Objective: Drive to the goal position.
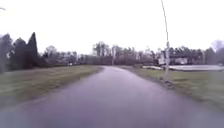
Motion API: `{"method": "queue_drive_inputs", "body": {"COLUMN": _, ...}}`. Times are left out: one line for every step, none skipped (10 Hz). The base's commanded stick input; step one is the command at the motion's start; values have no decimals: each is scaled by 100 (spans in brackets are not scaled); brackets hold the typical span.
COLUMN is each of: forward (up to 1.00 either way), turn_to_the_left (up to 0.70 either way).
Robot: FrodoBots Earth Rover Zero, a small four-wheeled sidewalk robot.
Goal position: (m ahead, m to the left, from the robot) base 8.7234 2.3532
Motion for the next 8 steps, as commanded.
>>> {"method": "queue_drive_inputs", "body": {"forward": 100, "turn_to_the_left": 0}}
{"method": "queue_drive_inputs", "body": {"forward": 100, "turn_to_the_left": 0}}
{"method": "queue_drive_inputs", "body": {"forward": 100, "turn_to_the_left": 0}}
{"method": "queue_drive_inputs", "body": {"forward": 100, "turn_to_the_left": 0}}
{"method": "queue_drive_inputs", "body": {"forward": 100, "turn_to_the_left": 0}}
{"method": "queue_drive_inputs", "body": {"forward": 100, "turn_to_the_left": 0}}
{"method": "queue_drive_inputs", "body": {"forward": 100, "turn_to_the_left": 0}}
{"method": "queue_drive_inputs", "body": {"forward": 100, "turn_to_the_left": 0}}
